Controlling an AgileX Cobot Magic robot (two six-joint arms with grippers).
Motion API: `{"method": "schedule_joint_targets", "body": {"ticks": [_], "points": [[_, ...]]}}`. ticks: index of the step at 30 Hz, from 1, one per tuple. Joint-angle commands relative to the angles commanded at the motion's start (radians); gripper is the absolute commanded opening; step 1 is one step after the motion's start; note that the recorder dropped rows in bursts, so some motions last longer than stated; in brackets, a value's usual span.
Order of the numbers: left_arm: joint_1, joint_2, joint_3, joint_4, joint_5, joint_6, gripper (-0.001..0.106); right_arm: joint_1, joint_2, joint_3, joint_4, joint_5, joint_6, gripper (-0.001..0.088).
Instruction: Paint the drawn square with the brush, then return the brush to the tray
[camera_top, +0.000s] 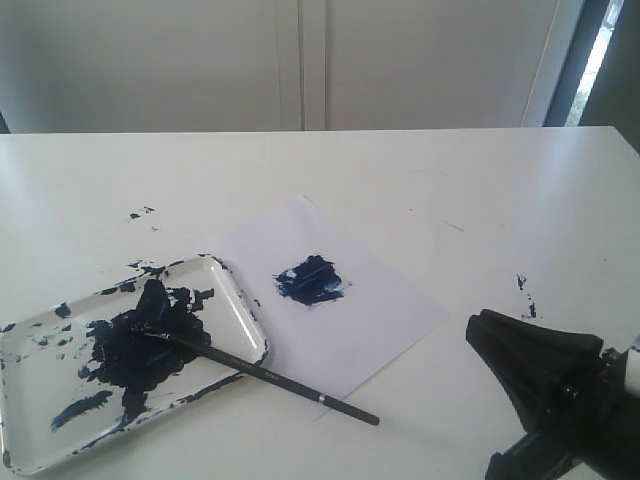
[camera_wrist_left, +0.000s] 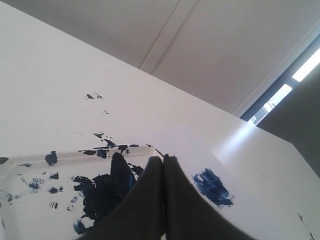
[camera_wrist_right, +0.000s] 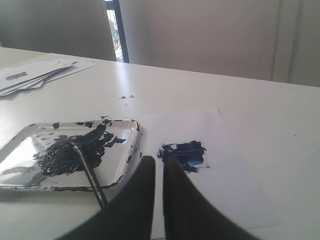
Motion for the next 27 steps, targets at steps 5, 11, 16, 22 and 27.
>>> {"method": "schedule_joint_targets", "body": {"ticks": [5, 11, 16, 22, 27], "points": [[0.000, 0.000, 0.000, 0.030, 0.023, 0.023, 0.000, 0.000, 0.000, 0.000, 0.000, -0.005, 0.000, 0.0066], [0.000, 0.000, 0.000, 0.093, -0.028, 0.027, 0.000, 0.000, 0.000, 0.000, 0.000, -0.009, 0.013, 0.0066], [0.000, 0.000, 0.000, 0.093, -0.224, 0.027, 0.000, 0.000, 0.000, 0.000, 0.000, 0.017, 0.056, 0.0066], [0.000, 0.000, 0.000, 0.098, -0.299, 0.141, 0.000, 0.000, 0.000, 0.000, 0.000, 0.021, 0.070, 0.0066], [0.000, 0.000, 0.000, 0.122, -0.317, 0.207, 0.000, 0.000, 0.000, 0.000, 0.000, 0.019, 0.070, 0.0066]]}}
